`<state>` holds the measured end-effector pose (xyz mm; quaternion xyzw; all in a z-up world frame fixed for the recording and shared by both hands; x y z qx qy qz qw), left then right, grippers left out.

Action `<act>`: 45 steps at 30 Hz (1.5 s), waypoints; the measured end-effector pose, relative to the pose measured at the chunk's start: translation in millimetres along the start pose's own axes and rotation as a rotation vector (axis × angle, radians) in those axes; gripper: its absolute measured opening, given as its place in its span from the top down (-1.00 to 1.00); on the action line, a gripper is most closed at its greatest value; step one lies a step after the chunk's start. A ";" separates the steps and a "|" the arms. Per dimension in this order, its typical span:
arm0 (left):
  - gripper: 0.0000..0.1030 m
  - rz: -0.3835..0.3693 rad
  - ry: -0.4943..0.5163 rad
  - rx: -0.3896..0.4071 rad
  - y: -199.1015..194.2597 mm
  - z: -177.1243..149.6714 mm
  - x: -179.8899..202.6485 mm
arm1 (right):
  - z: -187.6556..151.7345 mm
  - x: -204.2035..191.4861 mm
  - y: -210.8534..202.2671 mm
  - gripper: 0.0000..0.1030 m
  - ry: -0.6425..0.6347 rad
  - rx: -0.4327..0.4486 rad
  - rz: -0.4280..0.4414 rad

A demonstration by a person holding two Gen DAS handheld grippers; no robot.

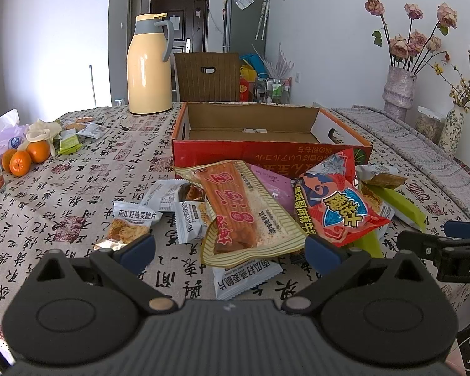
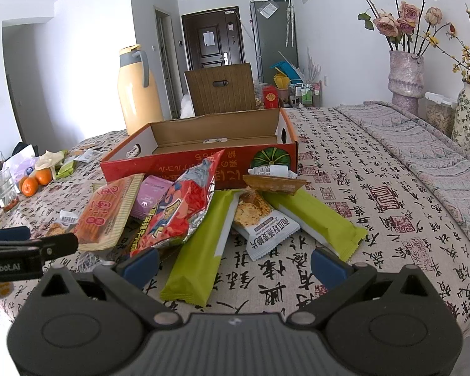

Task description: Organize snacks

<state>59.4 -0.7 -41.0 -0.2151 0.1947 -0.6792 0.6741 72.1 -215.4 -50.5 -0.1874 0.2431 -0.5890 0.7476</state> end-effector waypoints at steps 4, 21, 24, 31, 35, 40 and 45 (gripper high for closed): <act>-1.00 0.000 0.000 0.003 -0.9 0.7 0.0 | 0.0 -0.1 -0.1 -1.00 0.000 0.000 0.000; -1.00 0.001 -0.001 0.005 -2.1 1.0 0.1 | 0.1 -0.4 -0.1 -1.00 -0.001 0.000 0.000; -1.00 0.001 -0.001 0.005 -2.1 0.9 0.2 | 0.1 -0.4 0.0 -1.00 -0.002 0.000 0.000; -1.00 0.001 -0.001 0.006 -2.6 1.0 -0.1 | 0.0 -0.9 0.2 -1.00 -0.002 0.000 -0.001; -1.00 0.001 -0.001 0.006 -2.6 0.9 0.0 | -0.2 -1.0 0.4 -1.00 -0.002 -0.001 -0.001; -1.00 0.000 -0.003 0.006 -5.2 1.2 -1.9 | 0.0 -0.8 0.6 -1.00 -0.002 -0.002 -0.001; -1.00 0.002 -0.008 0.006 -4.9 1.1 -4.0 | -0.6 -0.3 1.1 -1.00 -0.001 -0.004 0.000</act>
Point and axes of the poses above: each gripper's, at about its wrist camera, not at the fingertips, and y roughly the way its jaws point, x to its right, z to its top, the point moved 7 cm from there along y, roughly the way its jaws point
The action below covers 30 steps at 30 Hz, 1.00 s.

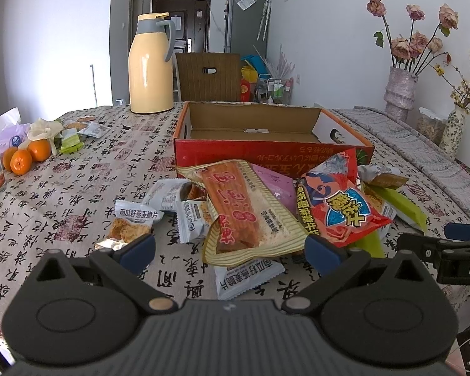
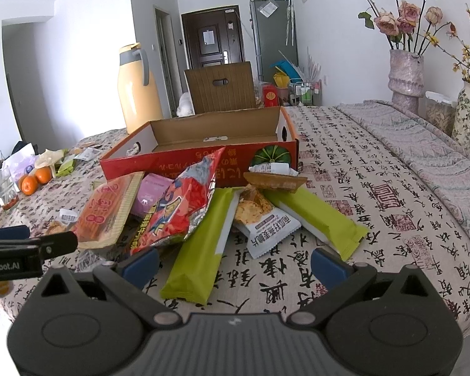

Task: Organize snacks
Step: 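Grasp the lime-green bar with the right tool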

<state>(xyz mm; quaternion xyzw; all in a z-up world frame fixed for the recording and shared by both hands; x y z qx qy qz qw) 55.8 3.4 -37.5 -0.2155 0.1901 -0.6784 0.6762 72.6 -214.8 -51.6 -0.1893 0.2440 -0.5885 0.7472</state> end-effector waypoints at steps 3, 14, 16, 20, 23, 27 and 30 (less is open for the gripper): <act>-1.00 0.001 -0.004 -0.005 3.9 -1.8 -1.9 | -2.3 -0.1 1.6 -1.00 -0.002 -0.006 0.003; -1.00 0.012 -0.027 -0.024 18.3 -3.0 -12.2 | -3.1 -10.3 24.8 -0.83 -0.045 -0.039 -0.003; -1.00 0.013 -0.030 -0.026 19.9 -3.6 -14.5 | -3.6 -14.7 30.5 -0.70 -0.061 -0.046 -0.001; -1.00 0.017 -0.037 -0.032 22.5 -5.1 -19.5 | -3.5 -25.1 42.5 -0.47 -0.094 -0.058 0.002; -1.00 0.020 -0.044 -0.037 24.3 -5.9 -23.0 | -2.1 -32.8 51.6 -0.24 -0.110 -0.064 -0.003; -1.00 0.022 -0.052 -0.041 26.0 -7.4 -27.8 | -2.4 -41.1 60.7 -0.01 -0.126 -0.075 -0.021; -1.00 0.021 -0.058 -0.043 26.5 -8.3 -29.9 | -2.8 -42.5 65.1 0.08 -0.130 -0.079 -0.038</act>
Point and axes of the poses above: each gripper's, at about its wrist camera, not at the fingertips, and y roughly the way its jaws point, x to its right, z to its top, the point moved 7 cm from there along y, roughly the way its jaws point
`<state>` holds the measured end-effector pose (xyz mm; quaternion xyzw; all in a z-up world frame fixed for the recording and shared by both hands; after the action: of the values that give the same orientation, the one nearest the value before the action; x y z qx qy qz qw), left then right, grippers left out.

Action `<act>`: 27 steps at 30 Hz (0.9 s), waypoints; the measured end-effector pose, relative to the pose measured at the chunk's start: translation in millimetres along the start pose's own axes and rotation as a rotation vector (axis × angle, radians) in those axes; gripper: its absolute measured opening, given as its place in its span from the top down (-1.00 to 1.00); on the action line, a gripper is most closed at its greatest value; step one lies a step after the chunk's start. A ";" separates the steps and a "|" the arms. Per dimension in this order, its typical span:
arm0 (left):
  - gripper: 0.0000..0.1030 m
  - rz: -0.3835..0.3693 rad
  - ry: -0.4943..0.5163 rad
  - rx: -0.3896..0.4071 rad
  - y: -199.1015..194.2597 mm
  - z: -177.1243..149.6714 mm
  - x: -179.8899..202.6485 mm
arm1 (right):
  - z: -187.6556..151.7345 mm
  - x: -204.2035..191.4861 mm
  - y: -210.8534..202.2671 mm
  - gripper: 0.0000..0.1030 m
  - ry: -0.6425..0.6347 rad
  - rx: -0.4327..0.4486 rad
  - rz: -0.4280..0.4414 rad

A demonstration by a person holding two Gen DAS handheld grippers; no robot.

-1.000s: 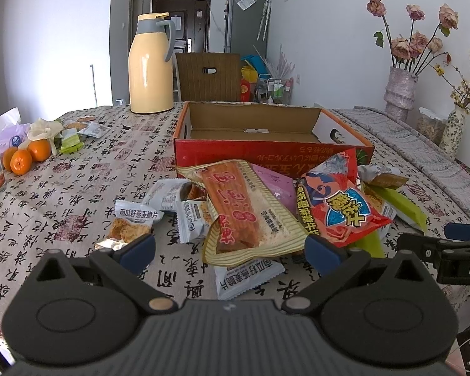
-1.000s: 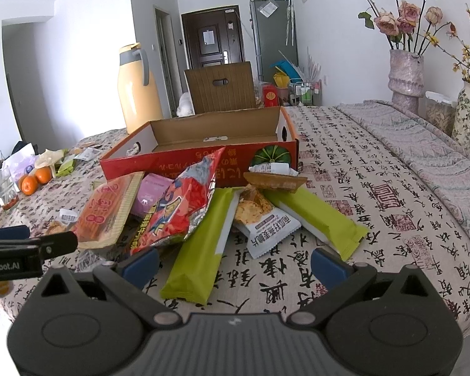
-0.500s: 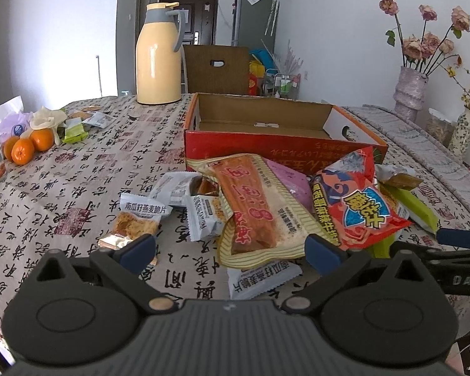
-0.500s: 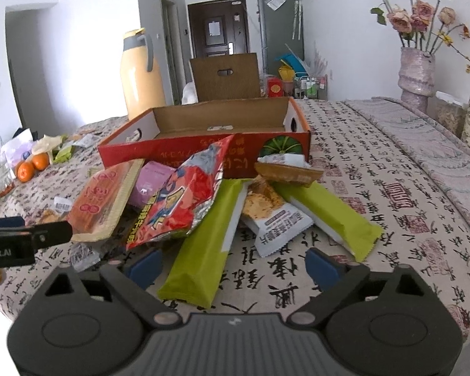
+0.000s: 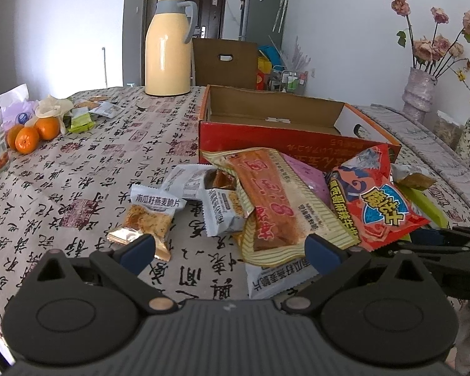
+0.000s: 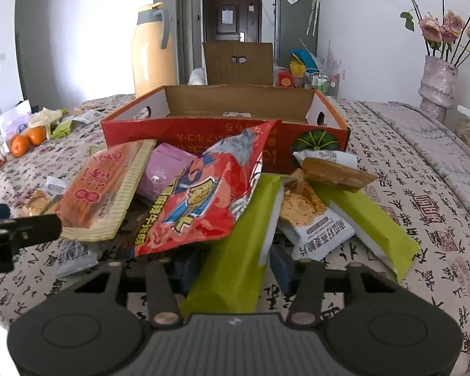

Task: Organize snacks
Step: 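Grasp the lime-green bar with the right tool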

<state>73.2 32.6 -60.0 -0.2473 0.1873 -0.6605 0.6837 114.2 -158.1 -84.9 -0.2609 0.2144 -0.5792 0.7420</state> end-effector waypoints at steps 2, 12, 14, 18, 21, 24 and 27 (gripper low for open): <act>-1.00 -0.002 -0.002 -0.001 0.3 -0.5 -0.7 | -0.4 -1.2 0.4 0.10 -0.004 0.003 -0.006; -1.00 -0.008 -0.014 -0.001 -1.8 -2.4 -3.4 | -2.5 -2.5 -8.7 0.31 -0.010 0.026 -0.023; -1.00 -0.010 -0.017 0.000 -2.2 -2.3 -4.2 | -2.3 0.8 -14.3 0.32 -0.003 0.041 -0.024; -1.00 -0.014 -0.020 -0.001 -2.7 -2.4 -3.8 | -2.3 6.9 -23.4 0.34 0.012 0.070 -0.031; -1.00 -0.014 -0.025 -0.003 -2.3 -2.1 -3.9 | -2.5 14.1 -31.4 0.34 0.027 0.096 -0.036; -1.00 -0.017 -0.026 -0.002 -2.2 -1.0 -3.3 | -1.3 21.1 -40.9 0.34 0.041 0.129 -0.039; -1.00 -0.020 -0.023 0.000 -3.0 1.0 -1.8 | 0.3 30.0 -49.9 0.34 0.059 0.162 -0.042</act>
<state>71.2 34.5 -57.6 -0.2565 0.1770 -0.6643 0.6794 84.2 -196.9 -53.4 -0.1873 0.1833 -0.6176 0.7416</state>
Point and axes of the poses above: each gripper's, at about its wrist camera, not at the fingertips, and y roughly the way its jaws point, x to its right, z to its top, the point moved 7 cm from there along y, roughly the way its jaws point
